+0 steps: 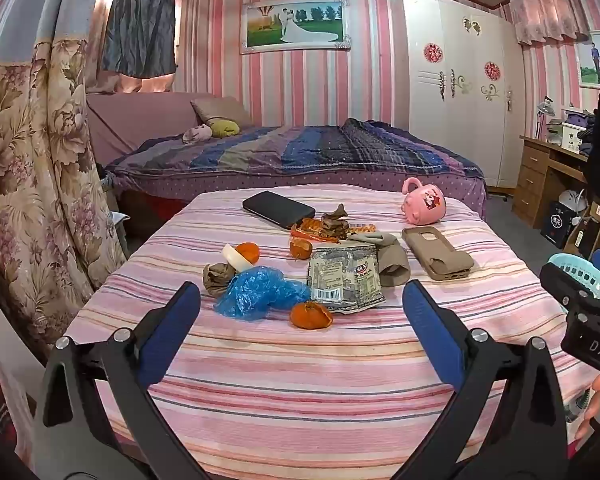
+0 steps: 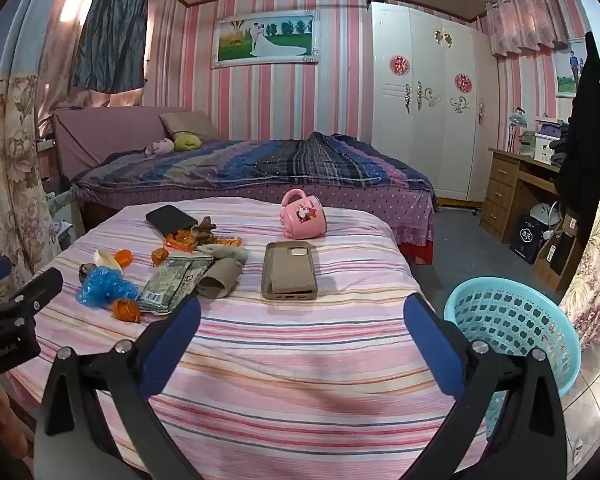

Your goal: Collect trash

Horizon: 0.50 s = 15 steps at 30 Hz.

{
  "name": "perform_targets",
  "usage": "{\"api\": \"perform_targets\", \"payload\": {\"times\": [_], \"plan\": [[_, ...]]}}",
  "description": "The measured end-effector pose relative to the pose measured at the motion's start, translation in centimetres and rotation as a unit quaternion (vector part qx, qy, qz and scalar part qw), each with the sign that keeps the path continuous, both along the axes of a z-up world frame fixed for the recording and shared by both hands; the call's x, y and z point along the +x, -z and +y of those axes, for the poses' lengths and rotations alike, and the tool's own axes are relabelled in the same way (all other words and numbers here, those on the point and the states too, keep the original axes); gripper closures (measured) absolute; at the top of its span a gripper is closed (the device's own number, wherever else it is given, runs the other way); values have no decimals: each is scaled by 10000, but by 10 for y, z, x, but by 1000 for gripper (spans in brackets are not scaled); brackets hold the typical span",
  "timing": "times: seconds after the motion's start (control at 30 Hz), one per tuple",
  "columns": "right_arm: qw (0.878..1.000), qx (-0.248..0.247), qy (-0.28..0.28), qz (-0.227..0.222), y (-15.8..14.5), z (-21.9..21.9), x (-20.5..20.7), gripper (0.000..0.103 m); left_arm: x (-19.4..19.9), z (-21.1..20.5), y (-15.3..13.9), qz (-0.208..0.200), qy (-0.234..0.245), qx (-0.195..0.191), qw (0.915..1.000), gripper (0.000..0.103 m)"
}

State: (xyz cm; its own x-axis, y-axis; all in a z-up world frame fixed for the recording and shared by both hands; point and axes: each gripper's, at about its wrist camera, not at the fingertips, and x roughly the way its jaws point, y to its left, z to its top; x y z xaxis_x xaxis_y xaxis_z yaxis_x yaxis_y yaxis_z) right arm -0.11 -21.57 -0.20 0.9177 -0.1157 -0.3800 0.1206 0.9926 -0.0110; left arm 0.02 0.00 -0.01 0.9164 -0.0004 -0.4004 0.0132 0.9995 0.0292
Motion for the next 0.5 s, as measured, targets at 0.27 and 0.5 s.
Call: {"api": "perform_targets", "payload": {"times": [0.27,0.5], "plan": [[10000,-32,23,-52,-5,-2,3,4,-2,1,2,-7,4,-33,10000,5],[9999,-73,52,-95,-2,1,2,4,0,8,5,10,-7,-52,10000,5]]}}
